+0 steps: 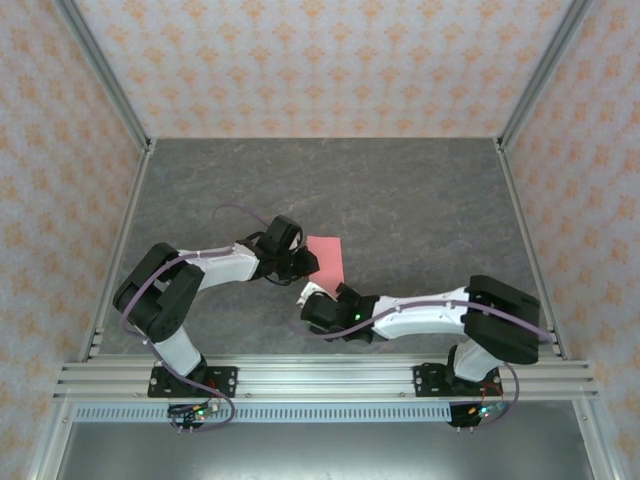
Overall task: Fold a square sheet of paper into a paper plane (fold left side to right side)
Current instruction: Third fold the triangle at the center of the table.
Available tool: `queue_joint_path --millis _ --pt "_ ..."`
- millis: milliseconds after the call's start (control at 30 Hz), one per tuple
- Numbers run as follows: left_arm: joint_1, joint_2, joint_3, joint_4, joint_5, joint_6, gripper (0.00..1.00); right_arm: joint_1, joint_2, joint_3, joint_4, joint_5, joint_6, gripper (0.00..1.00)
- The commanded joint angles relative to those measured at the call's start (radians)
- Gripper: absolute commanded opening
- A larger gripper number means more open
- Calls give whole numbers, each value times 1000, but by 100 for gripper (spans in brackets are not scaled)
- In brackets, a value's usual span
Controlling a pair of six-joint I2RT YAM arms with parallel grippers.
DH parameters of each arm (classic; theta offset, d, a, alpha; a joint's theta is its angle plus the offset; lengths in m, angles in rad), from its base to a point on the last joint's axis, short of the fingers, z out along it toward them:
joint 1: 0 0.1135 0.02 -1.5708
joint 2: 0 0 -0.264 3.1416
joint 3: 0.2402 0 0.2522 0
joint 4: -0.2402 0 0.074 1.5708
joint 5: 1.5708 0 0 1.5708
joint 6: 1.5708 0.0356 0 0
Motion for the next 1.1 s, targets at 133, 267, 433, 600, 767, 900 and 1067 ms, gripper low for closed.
queue_joint_path --millis 133,267,433,600,767,900,1067 --pt "3 -28 10 -28 0 11 18 10 76 72 55 125 -111 83" --pt "2 -27 13 -38 -1 18 18 9 102 87 94 160 -123 74" --pt "2 -27 14 -42 -1 24 18 -14 86 81 127 124 -145 56" --pt "2 -29 18 -57 2 41 19 -33 46 62 107 5 -186 21" --pt "2 -50 33 -122 -16 85 34 -76 -8 54 46 -111 -176 0" --pt "12 -93 48 -203 -48 135 53 -100 -29 47 31 -179 -161 0" --pt "79 -150 43 -261 -22 164 63 -106 11 57 29 -201 -134 0"
